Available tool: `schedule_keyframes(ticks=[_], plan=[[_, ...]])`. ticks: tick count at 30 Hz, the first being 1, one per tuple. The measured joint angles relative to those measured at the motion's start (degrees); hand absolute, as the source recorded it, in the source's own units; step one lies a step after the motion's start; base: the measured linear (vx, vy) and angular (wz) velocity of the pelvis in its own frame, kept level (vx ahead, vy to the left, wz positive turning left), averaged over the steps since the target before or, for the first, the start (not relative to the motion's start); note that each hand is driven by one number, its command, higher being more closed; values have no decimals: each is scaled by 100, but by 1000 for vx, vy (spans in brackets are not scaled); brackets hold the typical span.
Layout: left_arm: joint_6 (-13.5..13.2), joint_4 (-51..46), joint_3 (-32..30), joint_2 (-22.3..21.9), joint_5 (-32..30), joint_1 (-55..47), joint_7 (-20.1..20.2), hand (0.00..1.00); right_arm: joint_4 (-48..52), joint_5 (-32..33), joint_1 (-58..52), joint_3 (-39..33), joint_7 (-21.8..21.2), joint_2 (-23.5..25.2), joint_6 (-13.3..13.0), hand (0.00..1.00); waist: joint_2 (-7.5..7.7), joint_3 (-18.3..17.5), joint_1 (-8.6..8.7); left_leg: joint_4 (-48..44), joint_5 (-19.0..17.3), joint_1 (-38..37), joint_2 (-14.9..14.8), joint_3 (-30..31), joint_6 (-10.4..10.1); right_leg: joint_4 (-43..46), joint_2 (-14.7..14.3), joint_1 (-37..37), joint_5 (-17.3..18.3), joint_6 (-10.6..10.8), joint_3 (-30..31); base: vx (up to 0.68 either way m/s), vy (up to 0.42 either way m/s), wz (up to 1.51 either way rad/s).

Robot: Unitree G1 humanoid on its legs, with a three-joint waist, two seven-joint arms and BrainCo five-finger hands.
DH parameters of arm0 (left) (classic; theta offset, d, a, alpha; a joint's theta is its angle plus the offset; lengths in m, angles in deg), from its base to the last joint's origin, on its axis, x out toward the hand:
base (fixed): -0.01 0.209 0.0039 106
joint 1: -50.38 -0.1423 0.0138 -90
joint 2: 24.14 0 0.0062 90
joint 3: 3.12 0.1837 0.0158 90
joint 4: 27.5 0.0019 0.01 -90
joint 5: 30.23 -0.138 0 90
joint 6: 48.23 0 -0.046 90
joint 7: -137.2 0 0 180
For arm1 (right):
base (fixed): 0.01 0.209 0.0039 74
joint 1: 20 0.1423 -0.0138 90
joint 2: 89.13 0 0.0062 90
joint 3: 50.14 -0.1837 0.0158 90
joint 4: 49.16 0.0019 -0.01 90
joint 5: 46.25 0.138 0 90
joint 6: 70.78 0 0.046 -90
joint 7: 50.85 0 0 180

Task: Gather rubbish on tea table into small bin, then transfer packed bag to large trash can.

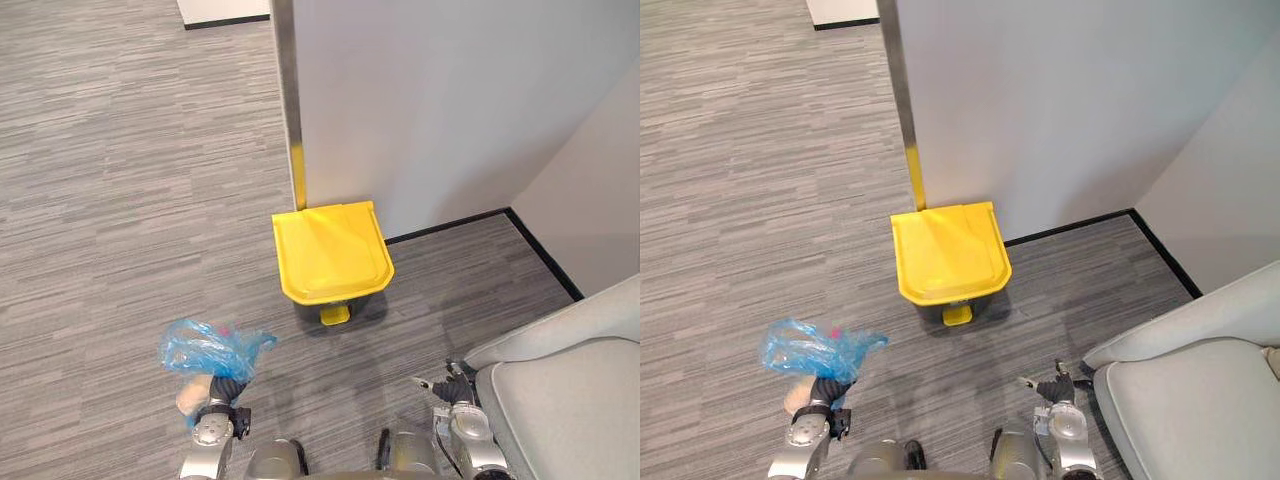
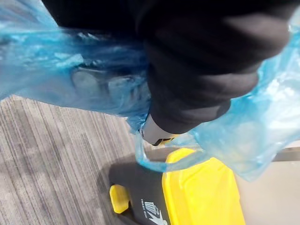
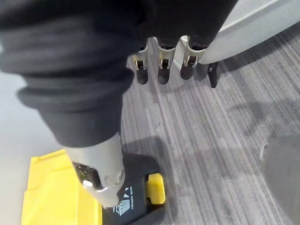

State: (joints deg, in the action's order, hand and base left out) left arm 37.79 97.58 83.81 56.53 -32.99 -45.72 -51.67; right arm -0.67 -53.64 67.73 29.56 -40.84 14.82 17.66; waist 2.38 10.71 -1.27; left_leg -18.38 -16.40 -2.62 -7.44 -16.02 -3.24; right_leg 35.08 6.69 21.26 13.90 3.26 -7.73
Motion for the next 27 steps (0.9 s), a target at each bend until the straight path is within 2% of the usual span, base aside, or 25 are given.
schedule_keyframes(ticks=[1, 2, 3, 5, 6, 8, 9, 12, 16, 20, 23, 27], plan=[[1, 235, -40, -13, 3, 89, -3, 100, -88, 0, -40, -19, 4, -79, -4, 0, -63, 11, 70, -57, -130, -30, -7, 257, -214, -433, -69, -206, -520, -311, -122, 347, -276, 28], [9, 369, -41, -142, -1, 163, 16, 100, -200, 3, 26, -60, 11, -121, -1, 0, -191, -44, 37, 74, -65, -8, -110, 459, -228, -495, -223, -229, -530, -365, -157, 329, -256, 19], [-1, 369, -42, -197, -2, 179, 13, 100, -208, 5, 53, -105, 22, -144, -1, 0, -220, -43, 35, 145, -7, -18, -141, 536, -260, -509, -271, -230, -509, -394, -171, 225, -177, 3], [-6, 383, -28, -383, -6, 324, 26, 100, -214, 6, 38, -291, 29, -158, -8, 0, -258, -26, 78, 232, 208, -24, -238, 694, -422, -584, -281, -351, -405, -512, -445, 189, -178, 49], [-11, 381, -4, -492, -6, 436, 76, 100, -218, 11, -102, -344, 38, -161, -1, 0, -262, -22, 84, 96, 322, -11, -334, 818, -575, -783, -280, -666, -378, -557, -690, 187, -187, 81], [-13, 380, 13, -548, -7, 448, 130, 100, -216, 21, -206, -341, 37, -167, -4, 0, -260, -18, 76, -238, 391, 33, -425, 799, -678, -995, -285, -1009, -377, -558, -871, 93, -97, 71], [-32, 356, 13, -605, -6, 436, 131, 100, -215, 62, -289, -336, 46, -155, -8, 0, -258, -22, 48, -877, 475, 259, -534, 756, -577, -1226, -288, -1338, -376, -558, -986, 34, -41, 53], [-36, 342, 10, -599, -6, 325, 133, 100, -214, 141, -209, -354, 44, -101, -23, 0, -287, -59, 37, -1227, 535, 450, -675, 402, -493, -1506, -264, -1520, -455, -525, -1105, -5, 10, 34], [-32, 352, 25, -540, -12, 382, 134, 100, -252, 283, -186, -568, 42, -9, -33, 0, -297, -101, 22, -147, 623, 338, -525, 19, -355, -2004, -252, -1476, -836, -443, -1351, -51, 53, 43], [-19, 491, 82, -332, -16, 362, 128, 100, -323, 283, -187, -714, 44, -5, -37, 0, -250, -146, 34, 508, 874, 130, -281, 24, -250, -2256, -252, -1495, -1116, -438, -1178, -90, 51, 8], [-18, 650, 90, -209, -18, 316, 121, 100, -562, 283, -172, -721, 48, -59, -35, 0, -289, -185, 37, 1023, 1003, -13, -217, -9, -233, -2606, -342, -1505, -1378, -412, -1088, -147, 21, -9], [-17, 850, 90, -71, -22, 219, 122, 100, -721, 268, -229, -716, 42, -44, -18, 0, -232, -206, 39, 1259, 1095, -21, -144, -60, -251, -2927, -382, -1507, -1585, -319, -906, -184, -5, -10]])
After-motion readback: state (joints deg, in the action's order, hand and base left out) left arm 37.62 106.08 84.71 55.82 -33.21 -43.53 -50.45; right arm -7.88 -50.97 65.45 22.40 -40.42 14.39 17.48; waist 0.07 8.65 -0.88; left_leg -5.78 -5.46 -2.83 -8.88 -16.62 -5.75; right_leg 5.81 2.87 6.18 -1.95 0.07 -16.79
